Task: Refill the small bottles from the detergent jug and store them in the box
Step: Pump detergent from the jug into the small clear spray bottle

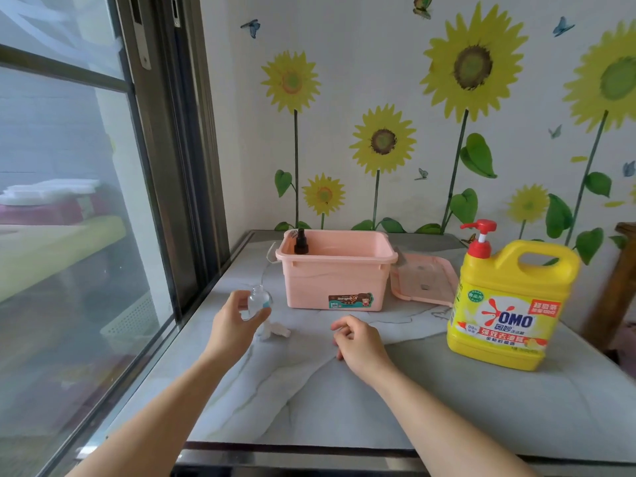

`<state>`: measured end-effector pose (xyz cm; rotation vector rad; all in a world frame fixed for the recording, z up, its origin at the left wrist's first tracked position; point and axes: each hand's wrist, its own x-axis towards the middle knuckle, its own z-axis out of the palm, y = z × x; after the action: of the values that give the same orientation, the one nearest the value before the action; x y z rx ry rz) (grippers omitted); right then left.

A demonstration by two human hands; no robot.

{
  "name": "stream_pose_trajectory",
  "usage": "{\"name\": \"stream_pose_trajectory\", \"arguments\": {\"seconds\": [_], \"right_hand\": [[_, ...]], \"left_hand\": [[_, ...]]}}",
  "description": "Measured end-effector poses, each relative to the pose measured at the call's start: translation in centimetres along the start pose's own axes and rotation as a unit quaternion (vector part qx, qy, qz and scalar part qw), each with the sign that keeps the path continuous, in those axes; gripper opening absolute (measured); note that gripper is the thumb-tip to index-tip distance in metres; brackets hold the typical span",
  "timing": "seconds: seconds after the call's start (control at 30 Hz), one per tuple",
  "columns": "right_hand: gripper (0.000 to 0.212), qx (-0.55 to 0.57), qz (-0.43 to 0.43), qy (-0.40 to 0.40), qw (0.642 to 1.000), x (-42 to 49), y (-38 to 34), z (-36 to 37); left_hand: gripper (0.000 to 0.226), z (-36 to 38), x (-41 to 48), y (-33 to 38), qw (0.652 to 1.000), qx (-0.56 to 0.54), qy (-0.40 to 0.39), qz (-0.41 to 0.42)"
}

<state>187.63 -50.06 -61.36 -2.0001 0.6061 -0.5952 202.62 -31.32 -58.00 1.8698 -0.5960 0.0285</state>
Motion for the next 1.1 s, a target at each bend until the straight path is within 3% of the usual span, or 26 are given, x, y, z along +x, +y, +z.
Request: {"name": "stream_pose_trajectory", "arguments": {"seconds": [0.17,0.3,0.53,0.63,0.8,0.93,1.1], "right_hand": [[0.018,0.029,0.012,-0.009,0.999,-0.3,-0.2,-0.3],[0.012,0.057,0.037,-0.044,0.997,-0.1,-1.2,-1.6],[0.016,-0.087,-0.105,0.052,0.989,2.1,-6.6,-9.7],[0.015,-0.176,-0.174,0.097,0.964,2.3,-9.2,-14.6],[0.017,-0.23,-0.253,0.152,0.927,3.3,-12.6,-21.6],[0.02,-0.217,-0.183,0.202,0.937,4.9,-12.9,-25.5],[0.031,-0.264,-0.121,0.171,0.942,7.0,-10.5,-26.4]], "left_hand": [[0.023,-0.1,-1.1,2.0,0.996,-0.049,0.03,0.067],[0.02,0.9,-1.8,4.7,0.992,-0.062,-0.016,0.105],[0.026,5.8,-2.0,9.3,0.981,-0.07,-0.125,0.13],[0.017,8.7,-1.9,10.6,0.975,-0.083,-0.161,0.13],[0.014,13.3,-2.1,13.4,0.958,-0.07,-0.214,0.179],[0.012,16.6,-2.6,15.4,0.945,-0.091,-0.232,0.211],[0.032,17.9,-2.1,12.8,0.939,-0.095,-0.252,0.213]]}}
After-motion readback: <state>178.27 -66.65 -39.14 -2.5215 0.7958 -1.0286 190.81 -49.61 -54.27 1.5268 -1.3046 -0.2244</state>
